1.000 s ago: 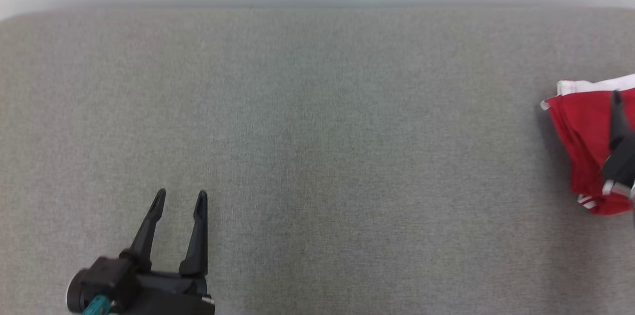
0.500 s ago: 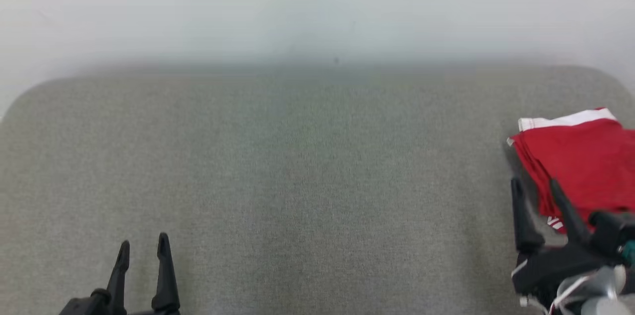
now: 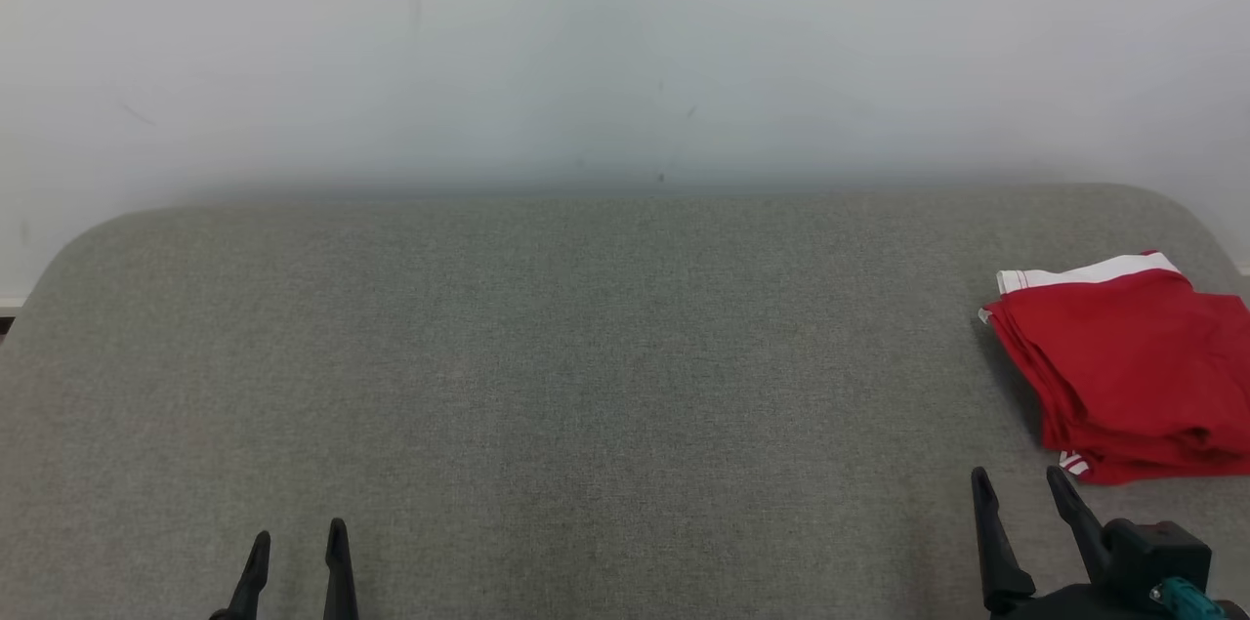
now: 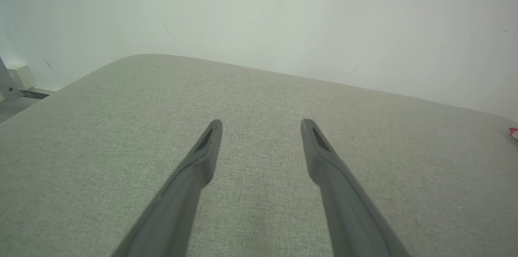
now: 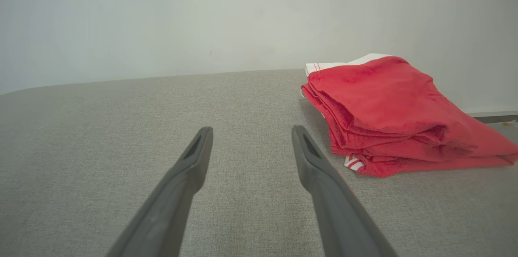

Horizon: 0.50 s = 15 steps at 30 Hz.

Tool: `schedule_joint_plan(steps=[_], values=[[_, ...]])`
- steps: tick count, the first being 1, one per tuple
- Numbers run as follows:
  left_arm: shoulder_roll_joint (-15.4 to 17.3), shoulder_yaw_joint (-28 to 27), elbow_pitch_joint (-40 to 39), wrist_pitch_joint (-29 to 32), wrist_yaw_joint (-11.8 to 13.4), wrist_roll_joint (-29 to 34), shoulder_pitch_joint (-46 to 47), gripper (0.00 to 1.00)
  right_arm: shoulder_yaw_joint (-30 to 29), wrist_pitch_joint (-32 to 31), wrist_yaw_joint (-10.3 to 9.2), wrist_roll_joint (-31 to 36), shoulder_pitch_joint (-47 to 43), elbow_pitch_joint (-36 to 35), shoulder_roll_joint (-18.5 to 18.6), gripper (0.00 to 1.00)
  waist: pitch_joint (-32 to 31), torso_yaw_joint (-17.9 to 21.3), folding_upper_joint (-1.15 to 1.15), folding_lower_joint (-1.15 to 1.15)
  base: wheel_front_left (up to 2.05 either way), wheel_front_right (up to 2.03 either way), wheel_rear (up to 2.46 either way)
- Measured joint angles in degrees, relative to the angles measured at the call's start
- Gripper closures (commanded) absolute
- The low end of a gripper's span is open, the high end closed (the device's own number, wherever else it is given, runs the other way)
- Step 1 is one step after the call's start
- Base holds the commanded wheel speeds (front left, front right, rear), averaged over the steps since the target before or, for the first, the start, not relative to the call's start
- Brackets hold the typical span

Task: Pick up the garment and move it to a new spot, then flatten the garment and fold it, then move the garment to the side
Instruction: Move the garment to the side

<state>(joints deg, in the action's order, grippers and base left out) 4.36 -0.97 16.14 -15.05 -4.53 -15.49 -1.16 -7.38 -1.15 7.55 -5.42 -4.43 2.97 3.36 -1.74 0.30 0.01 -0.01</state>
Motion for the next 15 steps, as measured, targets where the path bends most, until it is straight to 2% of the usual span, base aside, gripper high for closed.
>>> schedule_joint_plan(steps=[15], values=[[0.04, -0.89, 1.38, 0.0, -0.94, 0.8, -0.88, 0.0, -1.52, -0.55, 0.0, 0.88, 0.67, 1.31, -0.41, 0.0, 0.0, 0.52, -0.01, 0.0, 0.0, 0.0, 0.0]])
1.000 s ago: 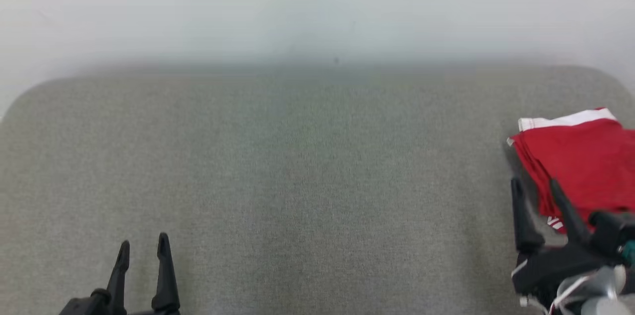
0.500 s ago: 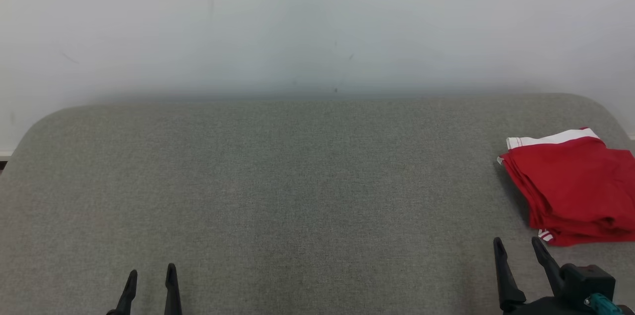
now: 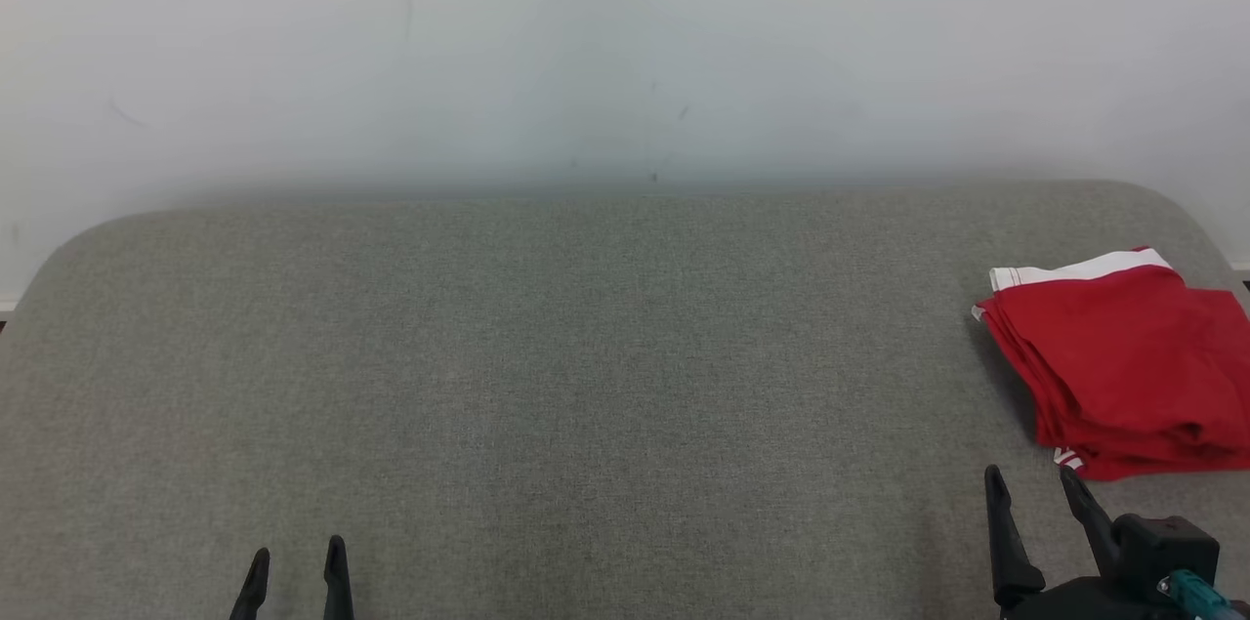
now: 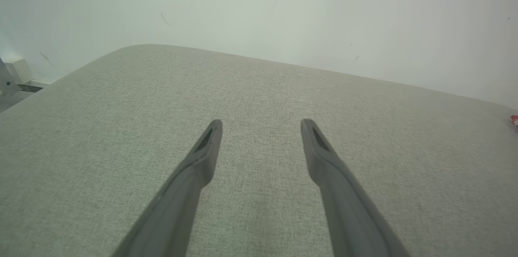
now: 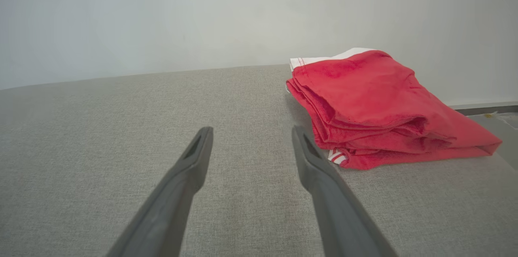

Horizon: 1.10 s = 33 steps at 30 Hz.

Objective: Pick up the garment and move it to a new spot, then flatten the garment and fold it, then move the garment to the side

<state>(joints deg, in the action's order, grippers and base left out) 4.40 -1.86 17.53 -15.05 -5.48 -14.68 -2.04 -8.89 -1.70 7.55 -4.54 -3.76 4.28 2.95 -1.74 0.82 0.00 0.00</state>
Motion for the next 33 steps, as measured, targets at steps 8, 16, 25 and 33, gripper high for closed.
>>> schedule_joint_plan(steps=[8, 16, 25, 33], values=[[0.05, 0.01, 0.27, 0.0, -0.09, 0.07, 0.13, 0.0, -0.05, -0.38, 0.0, -1.03, 0.07, -0.02, 0.0, 0.0, 0.33, -0.35, 0.0, 0.0, 0.0, 0.0, 0.0], [0.09, 0.03, 0.86, 0.0, -0.15, 0.07, 0.35, 0.0, 0.19, -0.66, 0.0, -1.52, 0.04, -0.34, 0.0, 0.0, 0.62, -0.67, 0.0, 0.0, 0.0, 0.0, 0.0], [-0.57, -0.02, 3.69, 0.98, -0.43, -0.42, -0.49, 1.0, 0.21, -1.13, 0.0, -2.58, -0.99, 2.96, -0.26, 1.0, 0.77, -0.79, 0.0, 0.0, 0.0, 0.0, 0.0], [-0.67, -1.2, 3.36, 4.31, -0.57, -9.8, -0.16, 1.0, 0.79, -1.23, 0.0, -12.83, -0.65, 3.57, -0.27, 1.0, 0.85, -0.78, 0.0, 0.01, 0.0, 0.0, 0.0]])
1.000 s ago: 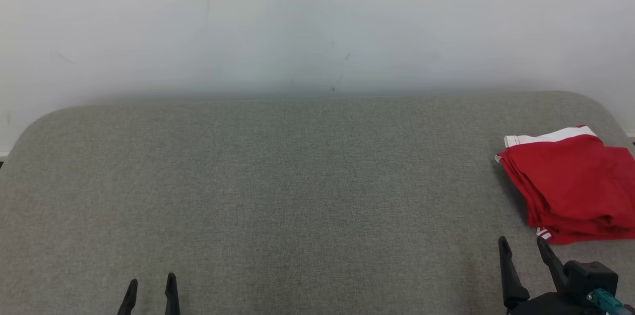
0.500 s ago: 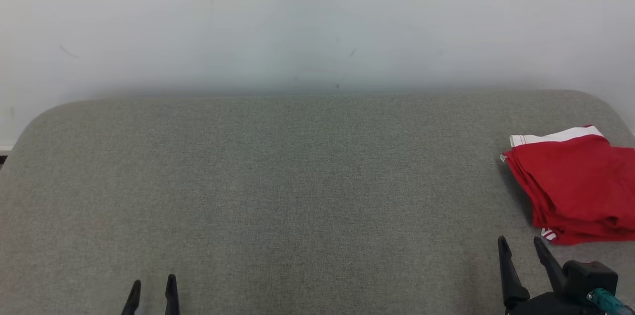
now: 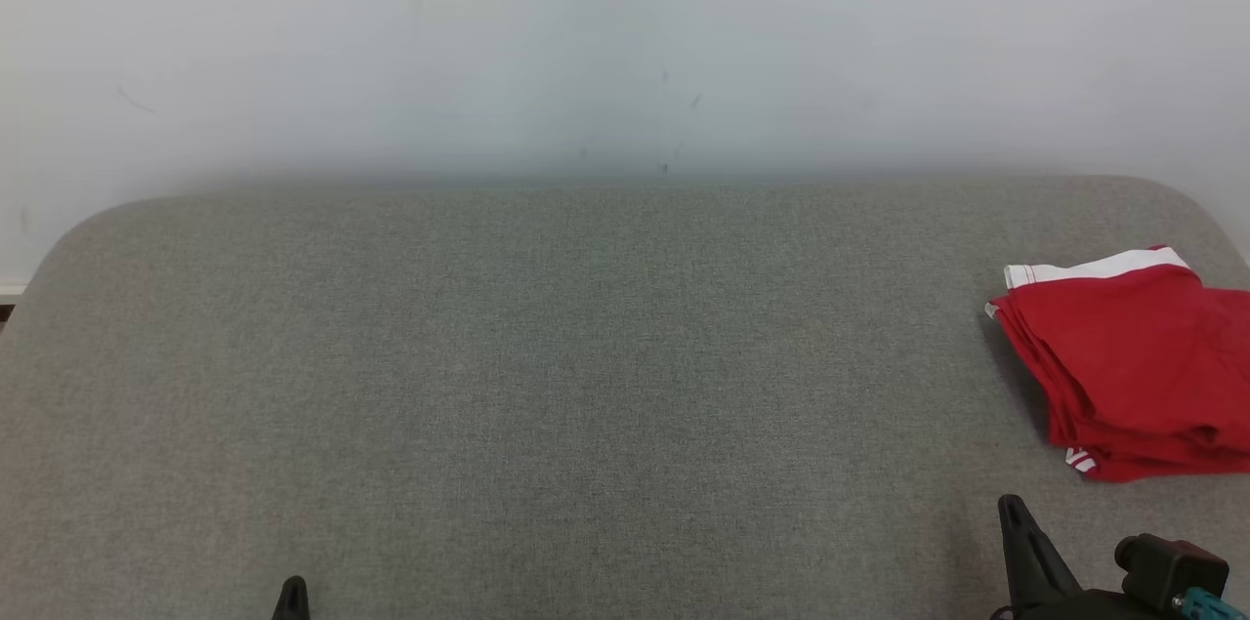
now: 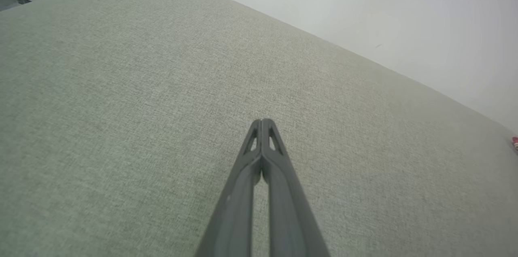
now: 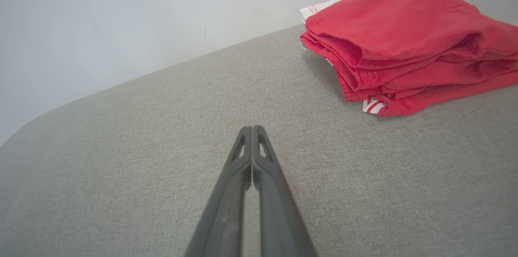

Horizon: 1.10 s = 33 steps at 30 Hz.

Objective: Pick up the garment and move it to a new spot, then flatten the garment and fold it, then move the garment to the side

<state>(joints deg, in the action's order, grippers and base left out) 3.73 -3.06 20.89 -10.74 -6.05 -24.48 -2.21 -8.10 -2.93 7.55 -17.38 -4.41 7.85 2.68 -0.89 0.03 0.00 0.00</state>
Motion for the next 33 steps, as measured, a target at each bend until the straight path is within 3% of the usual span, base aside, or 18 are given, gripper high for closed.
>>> schedule_joint_plan(steps=[33], values=[[-0.3, -3.19, -2.65, 9.37, -0.49, -26.89, 3.18, 1.0, 2.86, 1.2, 0.0, -30.38, 2.52, 0.73, 0.02, 1.0, 0.31, -0.01, 0.0, 0.0, 0.0, 0.0, 0.0]])
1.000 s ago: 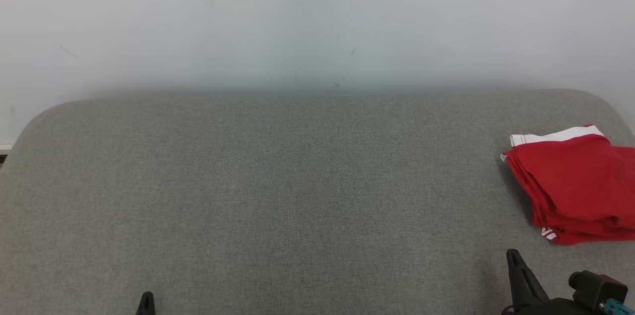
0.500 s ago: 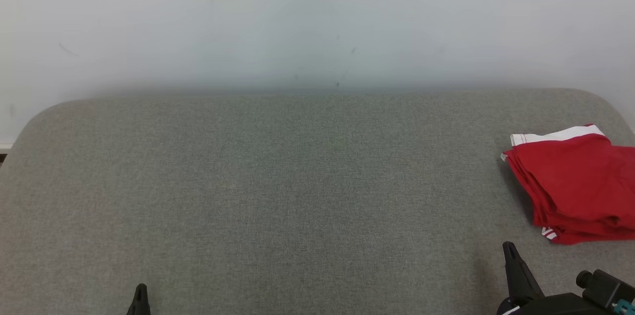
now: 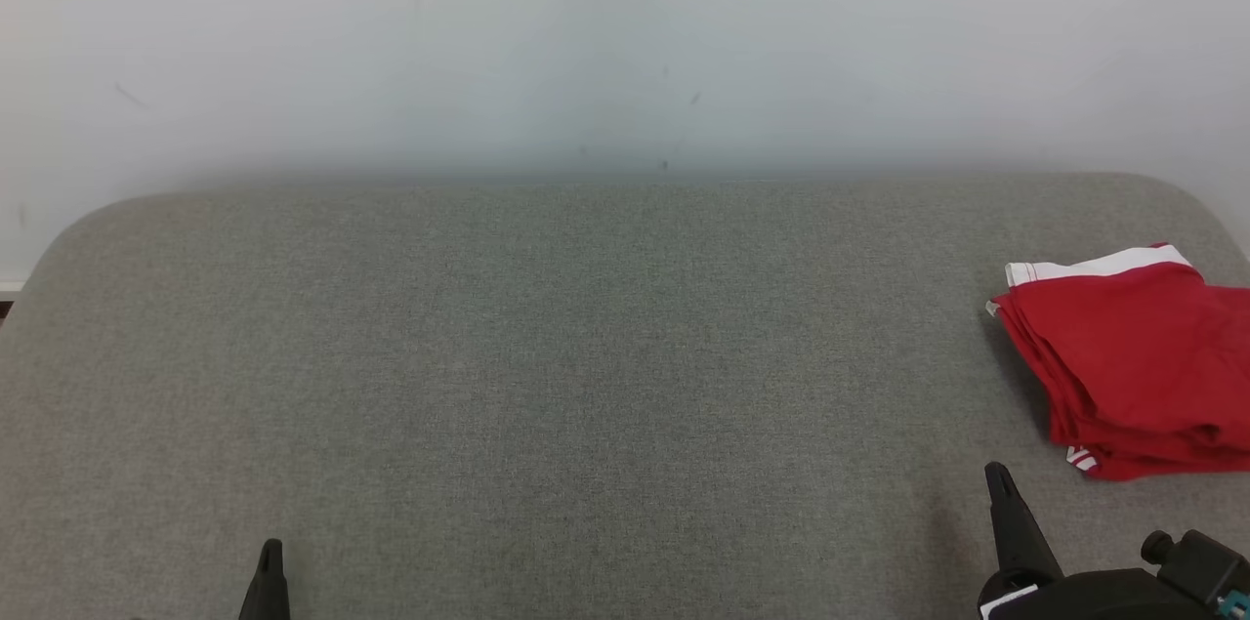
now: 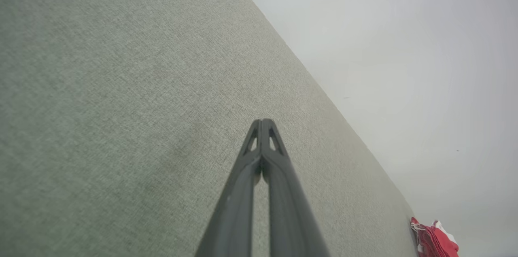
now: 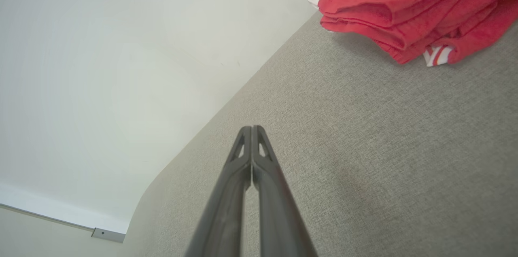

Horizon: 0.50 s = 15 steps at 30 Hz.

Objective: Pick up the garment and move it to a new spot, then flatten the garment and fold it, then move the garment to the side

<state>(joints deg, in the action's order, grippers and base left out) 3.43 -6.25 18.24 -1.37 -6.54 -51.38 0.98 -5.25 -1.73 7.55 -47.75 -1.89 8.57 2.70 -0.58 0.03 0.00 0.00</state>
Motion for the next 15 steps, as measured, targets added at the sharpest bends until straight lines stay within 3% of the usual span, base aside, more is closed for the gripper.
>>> schedule_joint_plan(steps=[15], values=[[-0.18, -1.26, -0.9, 3.32, -0.04, -9.64, 1.29, 1.0, 0.86, 0.25, 0.0, -10.74, 0.99, 0.41, 0.02, 1.0, 0.14, 0.0, 0.0, 0.0, 0.0, 0.0, 0.0]])
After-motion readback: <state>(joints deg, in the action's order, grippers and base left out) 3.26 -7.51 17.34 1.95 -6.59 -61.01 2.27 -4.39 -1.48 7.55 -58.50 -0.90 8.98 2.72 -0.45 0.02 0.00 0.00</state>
